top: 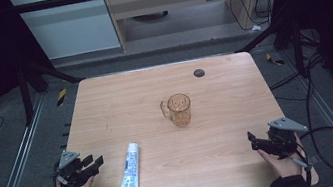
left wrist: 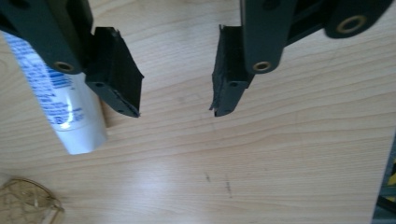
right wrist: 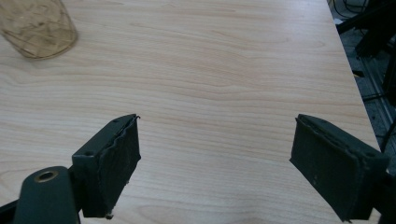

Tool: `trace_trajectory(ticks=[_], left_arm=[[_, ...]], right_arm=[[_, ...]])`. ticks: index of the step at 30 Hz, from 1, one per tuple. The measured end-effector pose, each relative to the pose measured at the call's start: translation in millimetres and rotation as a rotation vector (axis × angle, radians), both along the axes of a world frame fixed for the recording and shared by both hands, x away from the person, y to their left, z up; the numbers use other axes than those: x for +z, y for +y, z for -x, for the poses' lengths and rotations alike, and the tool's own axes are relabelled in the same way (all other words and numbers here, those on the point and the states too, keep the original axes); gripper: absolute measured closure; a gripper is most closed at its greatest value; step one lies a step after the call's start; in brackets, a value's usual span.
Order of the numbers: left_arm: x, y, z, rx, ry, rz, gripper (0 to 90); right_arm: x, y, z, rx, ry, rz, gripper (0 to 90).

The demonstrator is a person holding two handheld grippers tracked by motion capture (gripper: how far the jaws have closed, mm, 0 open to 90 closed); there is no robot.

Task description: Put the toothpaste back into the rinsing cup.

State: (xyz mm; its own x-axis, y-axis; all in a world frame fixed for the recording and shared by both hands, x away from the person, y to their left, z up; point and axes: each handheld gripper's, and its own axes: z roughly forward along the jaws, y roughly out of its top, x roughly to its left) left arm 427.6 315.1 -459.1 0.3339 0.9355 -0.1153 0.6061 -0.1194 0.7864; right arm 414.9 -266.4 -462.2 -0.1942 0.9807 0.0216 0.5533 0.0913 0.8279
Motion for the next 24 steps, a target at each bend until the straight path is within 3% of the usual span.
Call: trace_trajectory(ticks=[6,9,12,24], left_arm=[[3.2,-10.3,6.2,-0.037,0.026,-0.007,70.5],[2.4,-14.9,10.5,-0.076,0.047,-0.009,73.2],[2.3,-19.3,15.2,-0.101,0.05,-0.034,75.9],[-6.6,-37.3,27.8,-0.212,0.126,-0.111,85.3]], right_arm=[[3.7,15.0,4.8,0.052,-0.012,-0.002,18.1],[4.2,20.4,6.5,0.073,-0.015,0.009,18.7],[5.0,28.0,8.3,0.097,-0.027,0.027,19.8],[2.5,37.8,9.2,0.123,-0.018,0.003,19.9]])
